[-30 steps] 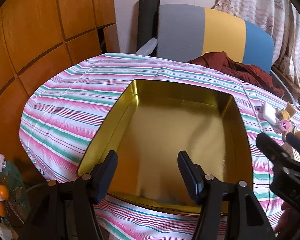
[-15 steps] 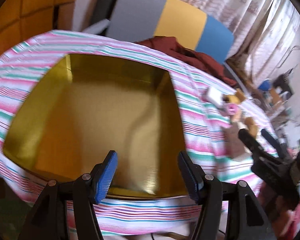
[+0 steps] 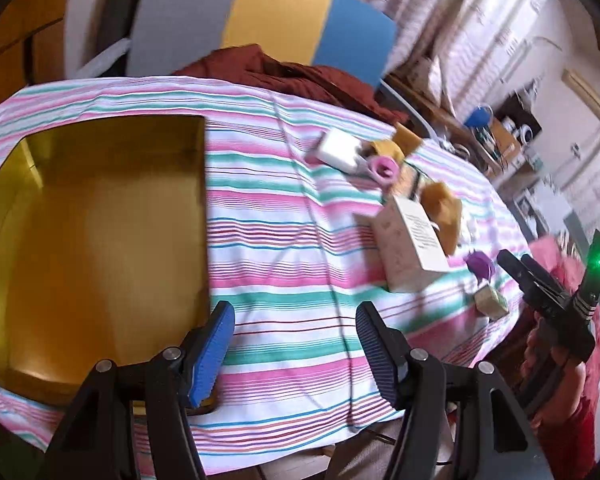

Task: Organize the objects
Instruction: 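Move both tools from the gold tray toward the scattered items, then grasp the green TSAO box with the right tool while the left grasps the white box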

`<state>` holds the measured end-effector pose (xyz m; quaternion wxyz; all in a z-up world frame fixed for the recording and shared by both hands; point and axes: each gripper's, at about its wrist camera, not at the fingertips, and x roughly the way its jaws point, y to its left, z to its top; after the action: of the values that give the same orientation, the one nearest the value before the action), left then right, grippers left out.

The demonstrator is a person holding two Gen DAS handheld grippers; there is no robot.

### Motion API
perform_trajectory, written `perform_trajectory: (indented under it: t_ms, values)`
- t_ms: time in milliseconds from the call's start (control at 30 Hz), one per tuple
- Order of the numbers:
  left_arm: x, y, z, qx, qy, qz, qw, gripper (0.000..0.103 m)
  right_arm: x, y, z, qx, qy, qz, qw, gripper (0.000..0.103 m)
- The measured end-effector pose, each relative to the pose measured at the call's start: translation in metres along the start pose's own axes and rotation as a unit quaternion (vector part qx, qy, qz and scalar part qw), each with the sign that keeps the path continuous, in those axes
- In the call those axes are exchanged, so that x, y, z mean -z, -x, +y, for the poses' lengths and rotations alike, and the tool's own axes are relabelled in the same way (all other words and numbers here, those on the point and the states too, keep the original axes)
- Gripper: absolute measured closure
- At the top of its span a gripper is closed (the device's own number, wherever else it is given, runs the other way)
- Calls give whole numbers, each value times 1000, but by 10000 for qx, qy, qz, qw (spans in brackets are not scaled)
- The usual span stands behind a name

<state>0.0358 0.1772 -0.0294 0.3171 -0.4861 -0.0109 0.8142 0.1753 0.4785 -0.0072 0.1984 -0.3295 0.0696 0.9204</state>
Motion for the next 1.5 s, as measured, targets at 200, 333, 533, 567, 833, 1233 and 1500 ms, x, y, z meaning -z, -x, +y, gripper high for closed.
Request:
perform_trajectory:
  t_ms: [200,333,533,567,833,1233,1500]
  values:
    - [-3,-18,-33,187,-336,191,9991,39,32,-3,-64,32,-890,412,9952,0]
    - [-4,-26,-54,264,-595,239,9976,39,47,-9,-74,92,-1270,567,9902,0]
    - [-12,-39,-78,395,-848,344,9950,36,56,-23,-69,82,-1485,683,9865,4]
    - [-13,-41,-82,417,-872,353,9947,35,57,-25,-67,43,-1480,707,9864,9]
    - [-28,-66,-113,337,-1142,319,9924,31,61,-36,-55,84,-1196,729,9901,26]
    - [-42,-115,-142,183,-1209,475,9914,31,63,-36,-46,-73,-1073,756,9913,26]
    - [-41,-125,-120,126,-1044,301,9940,46,63,-36,-45,-76,-1057,749,9915,26]
